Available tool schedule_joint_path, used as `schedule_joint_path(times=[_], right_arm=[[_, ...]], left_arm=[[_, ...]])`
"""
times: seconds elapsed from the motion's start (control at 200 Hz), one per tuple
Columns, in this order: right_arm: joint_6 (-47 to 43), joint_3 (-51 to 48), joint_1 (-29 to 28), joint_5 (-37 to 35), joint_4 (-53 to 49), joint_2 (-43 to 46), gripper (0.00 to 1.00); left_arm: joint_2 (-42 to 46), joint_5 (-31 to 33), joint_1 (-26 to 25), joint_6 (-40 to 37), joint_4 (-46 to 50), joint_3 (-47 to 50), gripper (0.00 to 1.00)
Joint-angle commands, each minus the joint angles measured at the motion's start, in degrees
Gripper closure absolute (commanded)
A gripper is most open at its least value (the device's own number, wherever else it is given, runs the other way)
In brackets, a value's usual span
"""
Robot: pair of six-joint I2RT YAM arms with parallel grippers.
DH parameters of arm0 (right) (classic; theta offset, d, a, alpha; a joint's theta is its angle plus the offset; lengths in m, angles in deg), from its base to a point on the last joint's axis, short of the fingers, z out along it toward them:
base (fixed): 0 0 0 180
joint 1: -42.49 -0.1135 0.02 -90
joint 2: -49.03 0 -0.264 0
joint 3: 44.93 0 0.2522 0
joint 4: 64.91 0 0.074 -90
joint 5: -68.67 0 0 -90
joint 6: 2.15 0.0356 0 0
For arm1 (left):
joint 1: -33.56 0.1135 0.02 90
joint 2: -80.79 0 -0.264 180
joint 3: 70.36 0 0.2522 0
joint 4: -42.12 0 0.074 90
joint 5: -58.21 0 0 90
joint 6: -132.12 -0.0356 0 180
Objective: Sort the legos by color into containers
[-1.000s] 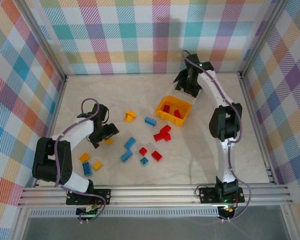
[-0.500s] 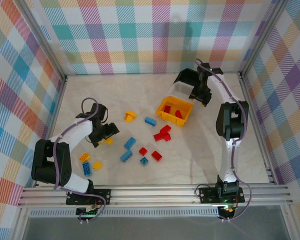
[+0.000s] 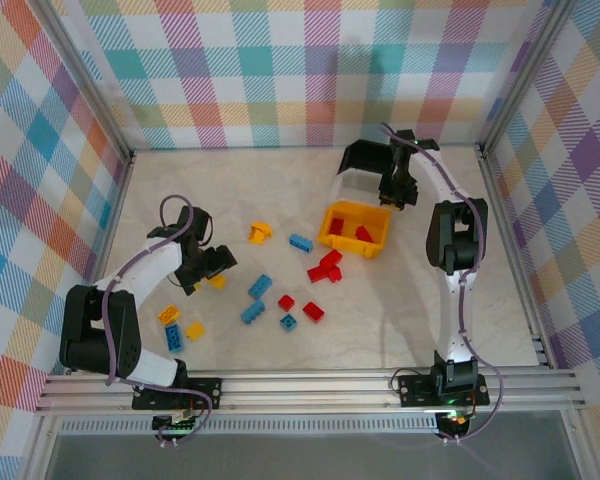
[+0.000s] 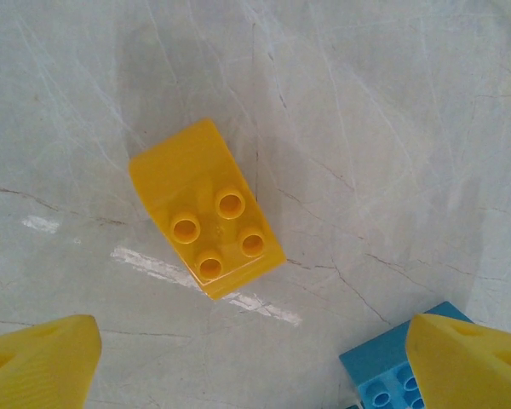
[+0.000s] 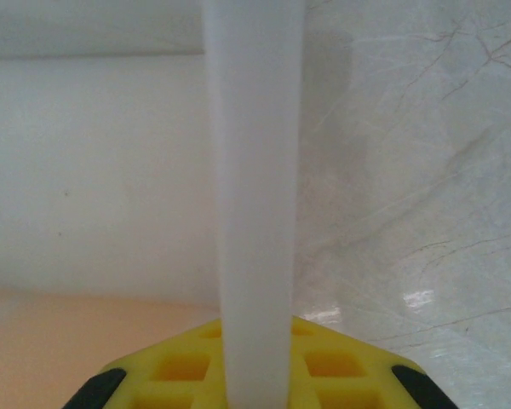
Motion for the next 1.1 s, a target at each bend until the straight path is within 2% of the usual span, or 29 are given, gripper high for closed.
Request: schedule_joint_path(times=[0.0,0.185,0.465,0.635,0.69,0.77,0.815,0.985,1.095], right_arm=[[-7.06,0.67,-0.52,0.14,-1.62,2.43,0.83],[-12.08,1.15,-1.45,2.03,-0.31,2.61,0.82],[-18.82,3.49,-6.67,7.21,3.25,0.00,0.81],[-20.89,7.27,-9.77,6.29,4.12,-3.17,0.76],[-20.45,9.41,-10.23,5.50,3.61,-4.68,0.69],[-18.57,11.56,-10.27,4.98,3.95,-5.88,0.52],[-17.58,12.73,-10.27,4.54,4.42,-6.01,0.45],[-13.17,16.22,-10.40,4.59,2.47,-1.19,0.37],[-10.62,5.98,-11.59,3.81,1.81,9.46,0.37]], left_arm=[[1.18,-1.11,0.73,-0.56,0.93,0.60,0.08],[1.42,-1.38,0.82,-0.39,1.27,0.47,0.07],[2.02,-1.38,0.77,-0.20,2.64,0.49,0.08],[1.64,-1.30,0.80,-0.34,3.54,-0.07,0.08],[1.27,-1.29,0.80,-0.51,3.87,-0.52,0.08],[0.54,-1.31,0.80,-0.69,4.35,-1.31,0.07],[0.04,-1.26,0.75,-0.92,4.53,-1.82,0.08],[-0.71,-2.51,0.58,-2.27,3.72,-3.44,0.07],[-0.39,-2.86,-0.06,-3.77,3.56,-4.45,0.07]])
